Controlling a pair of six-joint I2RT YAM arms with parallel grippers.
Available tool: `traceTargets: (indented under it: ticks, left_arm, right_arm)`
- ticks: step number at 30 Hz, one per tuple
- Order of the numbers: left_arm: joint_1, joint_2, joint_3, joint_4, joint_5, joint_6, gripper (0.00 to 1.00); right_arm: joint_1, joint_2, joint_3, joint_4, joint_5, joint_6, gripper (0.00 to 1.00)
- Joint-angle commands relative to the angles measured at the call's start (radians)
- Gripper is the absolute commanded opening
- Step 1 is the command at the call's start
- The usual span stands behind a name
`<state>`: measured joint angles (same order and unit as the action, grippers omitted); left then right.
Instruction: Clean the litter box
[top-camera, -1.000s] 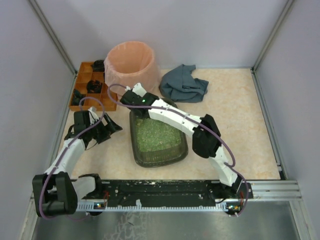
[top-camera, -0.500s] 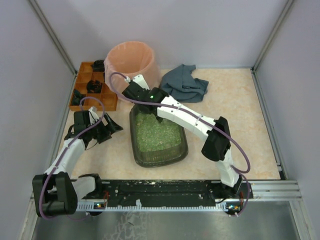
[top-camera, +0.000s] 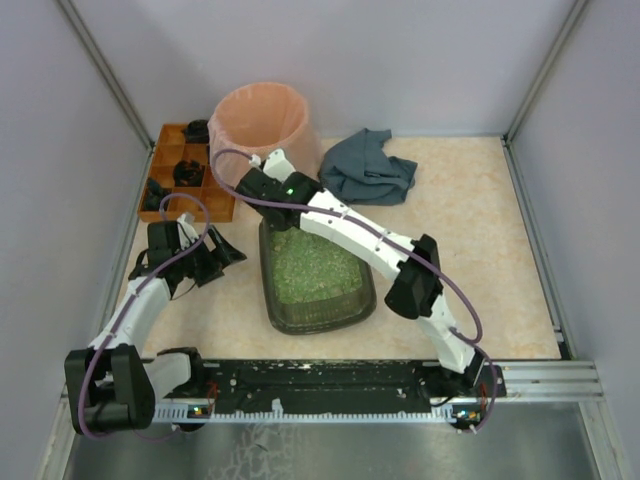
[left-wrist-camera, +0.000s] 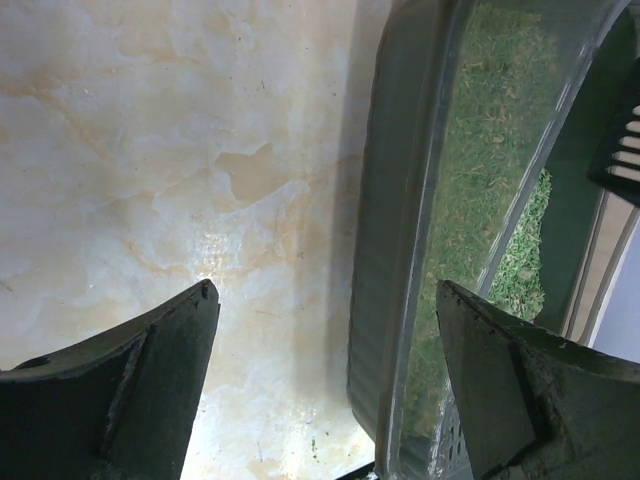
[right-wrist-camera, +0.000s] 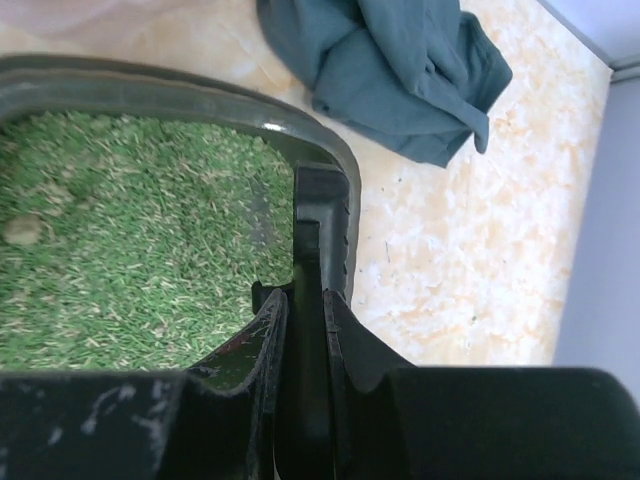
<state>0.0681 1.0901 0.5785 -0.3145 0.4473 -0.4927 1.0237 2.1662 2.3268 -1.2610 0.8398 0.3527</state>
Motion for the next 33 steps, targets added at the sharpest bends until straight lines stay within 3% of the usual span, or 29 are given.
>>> traceTargets:
  ticks: [1,10,21,25,33]
  left_arm:
    - [0.005,-0.013,-0.001,0.022,0.021,0.018,0.94]
    - [0.005,-0.012,-0.003,0.025,0.028,0.018,0.93]
    - [0.006,-0.006,-0.006,0.028,0.033,0.018,0.93]
    - [0.007,-0.003,-0.005,0.029,0.036,0.018,0.93]
    - [0.005,-0.004,-0.005,0.029,0.037,0.018,0.93]
  right_arm:
    - [0.033,0.052,0.032,-0.113,0.104,0.075,0.0]
    - [0.086,0.09,-0.017,-0.21,0.194,0.242,0.0]
    - [0.096,0.079,-0.157,-0.224,0.101,0.393,0.0]
    - [0.096,0.02,-0.223,-0.13,0.013,0.378,0.0]
    - [0.092,-0.175,-0.358,0.239,-0.224,0.273,0.0]
